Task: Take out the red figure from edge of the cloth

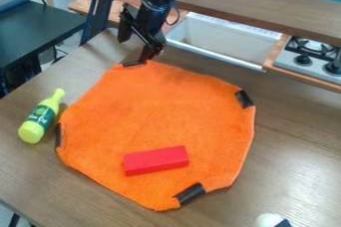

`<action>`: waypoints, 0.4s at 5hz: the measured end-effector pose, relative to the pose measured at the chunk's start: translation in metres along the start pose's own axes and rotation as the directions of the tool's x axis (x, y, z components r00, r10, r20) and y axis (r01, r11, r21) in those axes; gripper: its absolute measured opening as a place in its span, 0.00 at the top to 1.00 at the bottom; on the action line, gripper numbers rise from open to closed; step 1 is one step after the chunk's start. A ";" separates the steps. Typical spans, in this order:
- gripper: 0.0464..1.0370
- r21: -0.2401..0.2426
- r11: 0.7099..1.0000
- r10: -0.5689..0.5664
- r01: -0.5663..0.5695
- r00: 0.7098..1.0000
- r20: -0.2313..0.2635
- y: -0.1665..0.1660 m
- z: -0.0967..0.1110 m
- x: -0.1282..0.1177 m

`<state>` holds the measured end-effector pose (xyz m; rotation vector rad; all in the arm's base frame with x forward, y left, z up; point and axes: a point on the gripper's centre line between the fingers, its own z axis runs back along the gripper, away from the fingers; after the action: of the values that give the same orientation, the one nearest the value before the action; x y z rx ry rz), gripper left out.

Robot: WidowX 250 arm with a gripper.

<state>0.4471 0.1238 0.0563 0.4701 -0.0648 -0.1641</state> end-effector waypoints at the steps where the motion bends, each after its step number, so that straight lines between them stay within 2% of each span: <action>1: 0.04 -0.021 0.999 -0.028 0.027 0.999 -0.038 -0.013 -0.018 -0.007; 2: 0.04 -0.027 0.986 -0.163 0.163 0.986 0.033 -0.027 0.005 -0.034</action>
<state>0.4091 0.1037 0.0481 0.4430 -0.0538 -0.3327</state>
